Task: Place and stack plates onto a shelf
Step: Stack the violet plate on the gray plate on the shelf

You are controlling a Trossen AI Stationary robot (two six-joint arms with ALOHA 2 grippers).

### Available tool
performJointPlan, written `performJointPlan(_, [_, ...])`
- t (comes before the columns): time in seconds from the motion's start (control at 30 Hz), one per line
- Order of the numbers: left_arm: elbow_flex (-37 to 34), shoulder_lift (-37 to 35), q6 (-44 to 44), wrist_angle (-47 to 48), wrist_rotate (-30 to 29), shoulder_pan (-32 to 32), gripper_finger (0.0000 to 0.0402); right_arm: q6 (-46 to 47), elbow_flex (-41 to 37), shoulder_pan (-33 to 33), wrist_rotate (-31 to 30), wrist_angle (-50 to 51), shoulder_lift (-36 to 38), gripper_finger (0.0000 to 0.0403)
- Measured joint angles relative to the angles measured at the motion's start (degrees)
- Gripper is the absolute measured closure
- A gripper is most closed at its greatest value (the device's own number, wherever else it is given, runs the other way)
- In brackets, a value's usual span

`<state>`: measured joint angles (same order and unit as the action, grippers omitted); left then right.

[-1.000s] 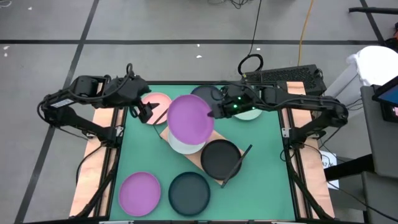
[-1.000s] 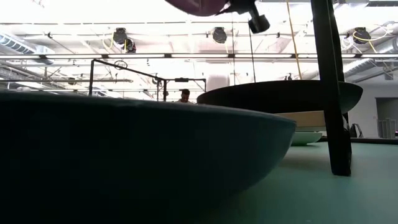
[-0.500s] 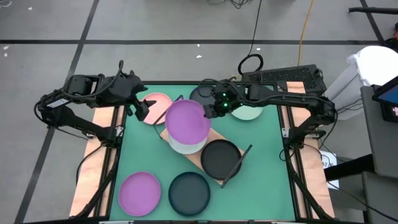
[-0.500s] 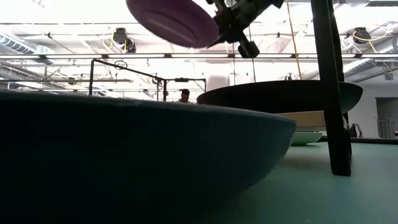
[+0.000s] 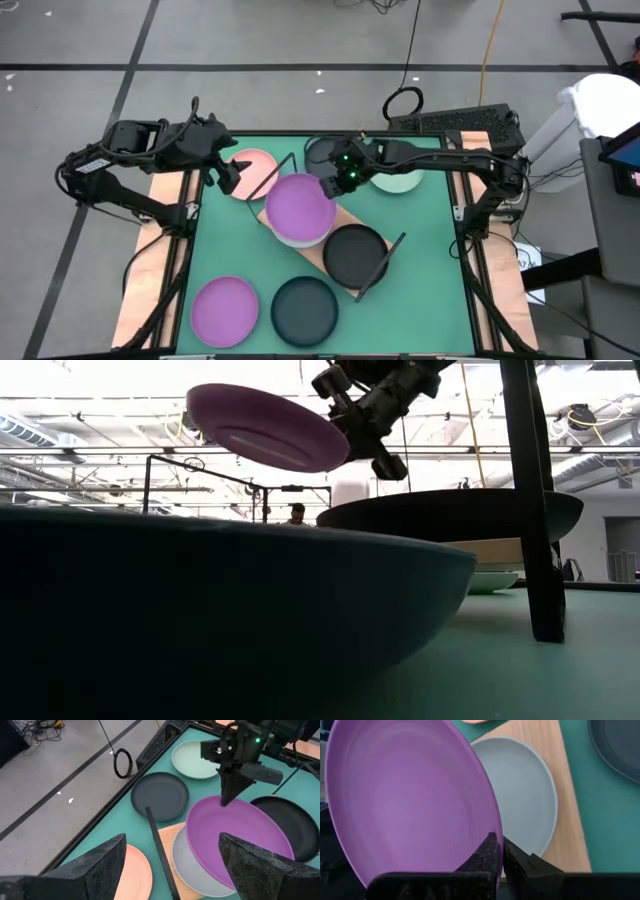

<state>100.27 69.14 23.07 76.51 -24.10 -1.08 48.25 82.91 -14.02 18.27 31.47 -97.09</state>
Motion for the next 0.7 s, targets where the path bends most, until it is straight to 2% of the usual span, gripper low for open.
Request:
performJointPlan(0.53, [0.0, 0.0, 0.3, 0.0, 0.0, 0.0, 0.008, 1.3, 0.0, 0.9, -0.4, -3.6, -5.1, 0.0397])
performJointPlan(0.7, [0.0, 0.0, 1.1, 0.0, 0.0, 0.0, 0.008, 2.0, 0.0, 2.1, -2.7, -3.4, -6.0, 0.0397])
